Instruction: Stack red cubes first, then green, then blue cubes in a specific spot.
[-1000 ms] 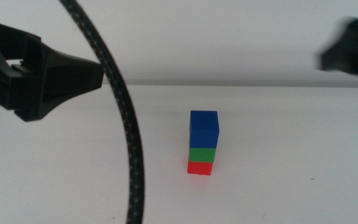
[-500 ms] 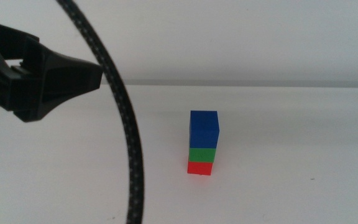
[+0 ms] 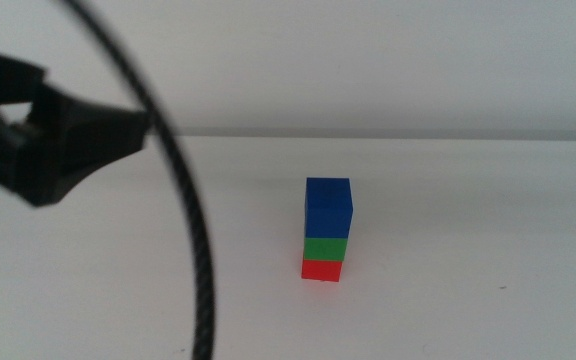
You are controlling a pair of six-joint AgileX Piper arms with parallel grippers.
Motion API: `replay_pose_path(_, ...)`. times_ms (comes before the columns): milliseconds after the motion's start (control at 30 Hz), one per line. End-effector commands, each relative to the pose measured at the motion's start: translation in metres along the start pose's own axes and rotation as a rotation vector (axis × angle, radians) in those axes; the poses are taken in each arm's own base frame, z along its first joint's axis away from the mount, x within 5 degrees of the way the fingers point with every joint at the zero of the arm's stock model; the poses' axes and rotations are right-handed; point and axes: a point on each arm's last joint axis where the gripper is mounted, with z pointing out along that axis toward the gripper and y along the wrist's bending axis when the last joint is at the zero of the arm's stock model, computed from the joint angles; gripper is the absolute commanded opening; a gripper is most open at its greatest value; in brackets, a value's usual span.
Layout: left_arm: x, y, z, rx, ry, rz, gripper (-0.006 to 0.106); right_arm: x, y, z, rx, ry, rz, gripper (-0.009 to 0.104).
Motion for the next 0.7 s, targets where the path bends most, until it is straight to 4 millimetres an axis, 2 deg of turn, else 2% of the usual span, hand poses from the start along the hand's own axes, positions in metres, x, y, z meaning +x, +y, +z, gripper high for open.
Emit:
replay_pose_path(0,0.017,0.008,-0.006,-0.116,-0.033,0.031,0.091,0.010,-0.001,-0.001,0.032,-0.098,-0.012,0.087)
replay_pose_path(167,0.079,0.028,-0.011,-0.454,-0.109,0.170,0.091,0.053,-0.002,-0.003,0.114,-0.366,-0.060,0.087)
replay_pose_path(300,0.124,0.029,-0.014,-0.620,-0.242,0.237,0.091,0.104,-0.001,0.000,0.168,-0.331,-0.081,0.087)
replay_pose_path(400,0.157,0.027,-0.008,-0.693,-0.325,0.260,0.091,0.126,-0.002,-0.001,0.224,-0.330,-0.091,0.087)
replay_pose_path(533,0.196,0.025,0.004,-0.741,-0.400,0.273,0.091,0.143,-0.001,-0.002,0.258,-0.338,-0.085,0.087)
replay_pose_path(667,0.232,0.023,0.018,-0.740,-0.382,0.265,0.091,0.148,0.000,-0.006,0.262,-0.362,-0.087,0.087)
